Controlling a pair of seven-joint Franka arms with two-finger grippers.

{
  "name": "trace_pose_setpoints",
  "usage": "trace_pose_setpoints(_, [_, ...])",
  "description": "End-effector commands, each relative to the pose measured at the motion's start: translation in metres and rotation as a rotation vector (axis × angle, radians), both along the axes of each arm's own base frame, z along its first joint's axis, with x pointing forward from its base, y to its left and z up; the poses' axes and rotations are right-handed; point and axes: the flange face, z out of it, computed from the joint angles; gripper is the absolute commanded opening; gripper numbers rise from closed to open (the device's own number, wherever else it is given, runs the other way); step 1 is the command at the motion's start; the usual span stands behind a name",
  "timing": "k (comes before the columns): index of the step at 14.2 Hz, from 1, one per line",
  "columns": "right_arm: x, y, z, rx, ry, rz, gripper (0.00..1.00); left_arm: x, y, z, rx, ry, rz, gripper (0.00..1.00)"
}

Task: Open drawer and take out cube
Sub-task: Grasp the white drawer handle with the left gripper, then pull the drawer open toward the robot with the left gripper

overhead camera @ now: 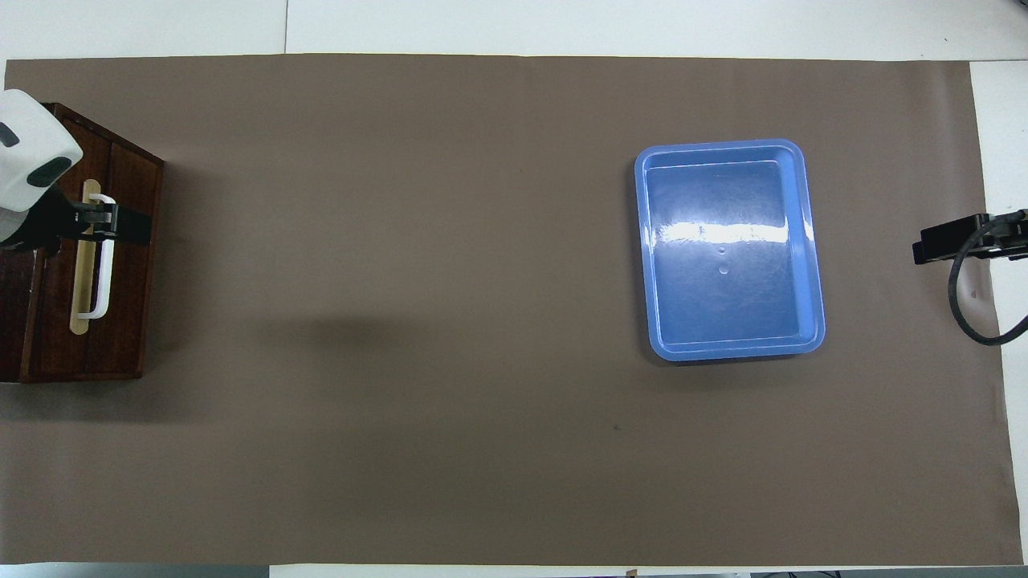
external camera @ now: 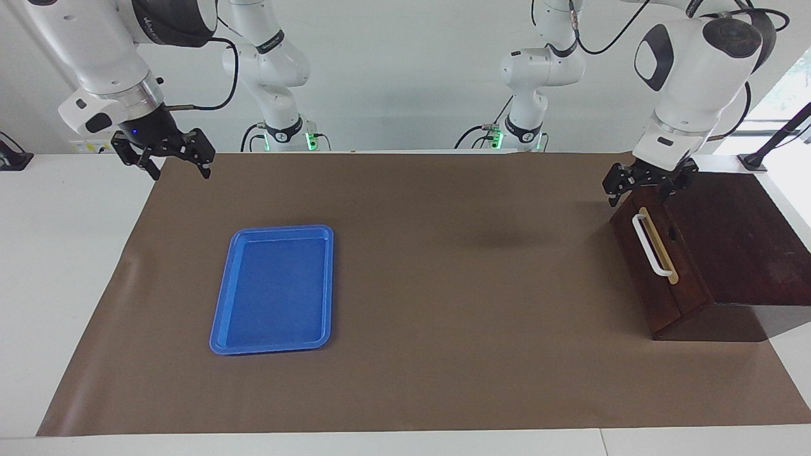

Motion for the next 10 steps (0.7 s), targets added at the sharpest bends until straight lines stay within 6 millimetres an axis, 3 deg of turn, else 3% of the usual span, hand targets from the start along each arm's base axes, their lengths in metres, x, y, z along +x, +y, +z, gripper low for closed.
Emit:
trace_pose_setpoints(1, [-0.005, -0.001, 0.002, -0.003, -0.002, -0.008, 1.0, -0.003, -0.018, -0.043, 0.096, -0.015, -0.088, 1.0])
trace_pose_setpoints(5, [-0.005, 0.001, 0.002, -0.005, -0.003, -0.004, 1.0, 0.007, -0.005, -0.103, 0.221, -0.012, -0.235, 1.0])
trace_pose_setpoints(6, [-0.005, 0.001, 0.002, -0.005, -0.003, -0.004, 1.0, 0.01, -0.003, -0.11, 0.241, -0.006, -0.262, 1.0])
trace_pose_setpoints(10, [-0.003, -0.003, 0.003, -0.006, -0.012, -0.017, 1.0, 0.009, 0.04, -0.131, 0.231, -0.026, -0.226, 1.0])
